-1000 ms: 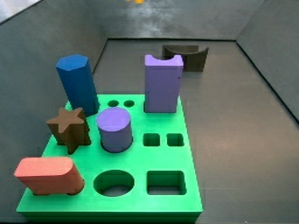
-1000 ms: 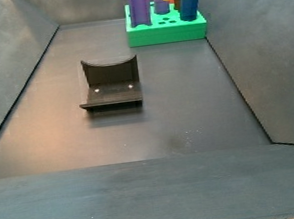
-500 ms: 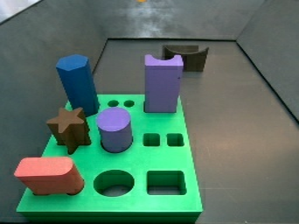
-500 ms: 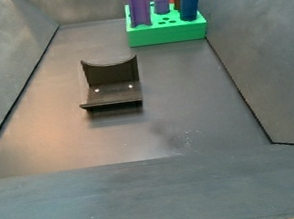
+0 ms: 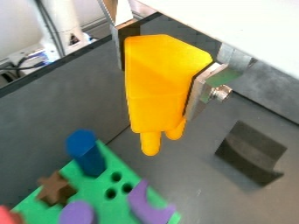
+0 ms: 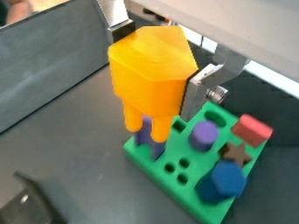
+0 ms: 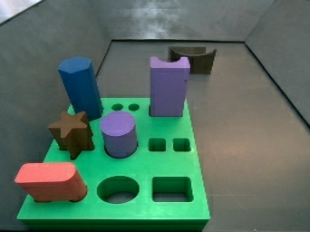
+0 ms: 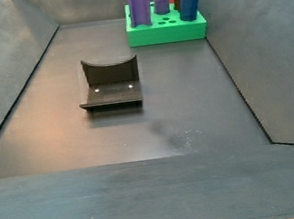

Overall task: Pick up the 3 prong object. Move up. Move to above the board. Insert the 3 prong object.
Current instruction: Move to above the board, then insert the 3 prong object.

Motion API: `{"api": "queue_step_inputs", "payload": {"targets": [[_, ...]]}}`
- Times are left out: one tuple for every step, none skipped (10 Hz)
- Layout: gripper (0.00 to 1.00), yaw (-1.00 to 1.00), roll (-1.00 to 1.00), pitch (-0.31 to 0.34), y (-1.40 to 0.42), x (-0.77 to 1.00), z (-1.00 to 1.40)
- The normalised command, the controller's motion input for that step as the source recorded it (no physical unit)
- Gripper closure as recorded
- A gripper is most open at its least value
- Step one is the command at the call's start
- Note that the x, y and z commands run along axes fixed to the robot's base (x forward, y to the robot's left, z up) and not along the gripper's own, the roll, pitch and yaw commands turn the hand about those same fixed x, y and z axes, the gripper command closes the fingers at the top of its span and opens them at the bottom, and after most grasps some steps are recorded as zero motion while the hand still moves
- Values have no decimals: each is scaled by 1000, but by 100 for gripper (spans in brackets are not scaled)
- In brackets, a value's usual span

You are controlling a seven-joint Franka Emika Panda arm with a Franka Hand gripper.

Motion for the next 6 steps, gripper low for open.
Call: {"api": "queue_step_inputs", "payload": {"targets": [[100, 8, 9, 119, -369, 123, 121], [100, 6, 12, 91, -190, 82, 65], [100, 0, 81, -34, 6, -129, -320], [100, -34, 31, -90, 0, -374, -311], [100, -14, 0, -149, 0, -394, -240], [100, -63, 0, -123, 0, -369, -277]]}}
